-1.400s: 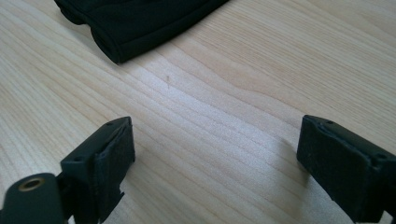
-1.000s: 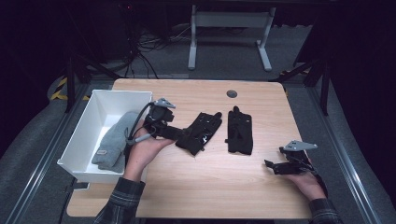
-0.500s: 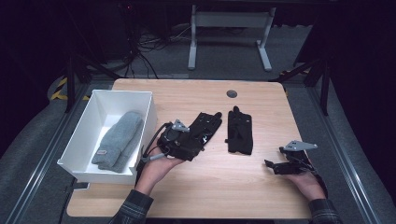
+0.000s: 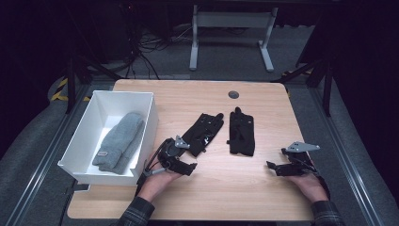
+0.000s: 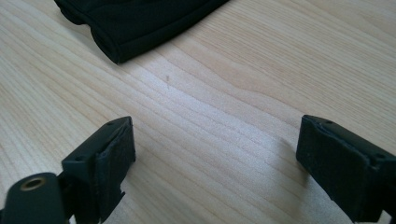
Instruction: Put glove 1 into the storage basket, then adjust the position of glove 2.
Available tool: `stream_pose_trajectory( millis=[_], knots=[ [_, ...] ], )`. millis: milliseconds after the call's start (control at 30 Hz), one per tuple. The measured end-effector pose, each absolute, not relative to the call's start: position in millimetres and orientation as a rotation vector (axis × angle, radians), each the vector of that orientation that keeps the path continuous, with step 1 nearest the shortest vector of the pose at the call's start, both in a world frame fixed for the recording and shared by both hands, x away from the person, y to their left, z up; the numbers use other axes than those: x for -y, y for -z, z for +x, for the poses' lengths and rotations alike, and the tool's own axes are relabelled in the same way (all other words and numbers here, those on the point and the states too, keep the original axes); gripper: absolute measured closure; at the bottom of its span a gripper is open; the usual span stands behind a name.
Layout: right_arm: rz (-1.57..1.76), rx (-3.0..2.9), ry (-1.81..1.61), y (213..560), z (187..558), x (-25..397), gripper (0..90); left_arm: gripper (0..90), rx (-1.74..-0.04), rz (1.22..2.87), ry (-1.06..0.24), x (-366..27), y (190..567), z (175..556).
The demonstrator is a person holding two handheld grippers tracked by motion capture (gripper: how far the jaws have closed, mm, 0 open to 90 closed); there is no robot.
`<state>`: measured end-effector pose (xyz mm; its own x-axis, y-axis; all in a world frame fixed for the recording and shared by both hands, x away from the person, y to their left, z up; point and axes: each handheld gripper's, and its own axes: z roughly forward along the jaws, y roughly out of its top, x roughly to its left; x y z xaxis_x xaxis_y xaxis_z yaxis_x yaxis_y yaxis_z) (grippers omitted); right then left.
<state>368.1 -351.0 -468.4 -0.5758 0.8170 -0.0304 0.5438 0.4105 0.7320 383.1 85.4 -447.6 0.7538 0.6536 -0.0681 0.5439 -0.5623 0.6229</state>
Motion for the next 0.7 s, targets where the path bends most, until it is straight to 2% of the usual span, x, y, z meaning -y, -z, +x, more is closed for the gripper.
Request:
stream_pose_trajectory(
  millis=[200, 300, 367, 533, 700],
  knots=[
    [1.161, -2.29, -0.977, 468.3, 368.3, 351.1, 12.9, 6.5, -0.867, 2.371, -0.277, -81.7, 461.0, 381.5],
    [1.158, -2.298, -0.979, 467.0, 368.6, 352.0, 16.1, 0.5, -0.855, 2.379, -0.253, -81.1, 468.1, 383.1],
    [1.168, -2.293, -0.989, 465.0, 368.6, 352.9, 18.6, 0.0, -0.84, 2.359, -0.256, -82.9, 470.0, 382.8],
    [1.157, -2.283, -1.018, 453.7, 368.0, 349.9, 33.0, 0.0, -0.789, 2.274, -0.289, -86.6, 477.7, 379.4],
    [1.13, -2.282, -1.05, 442.3, 372.0, 340.9, 59.0, 0.0, -0.792, 2.273, -0.29, -86.4, 477.7, 379.2]
  ],
)
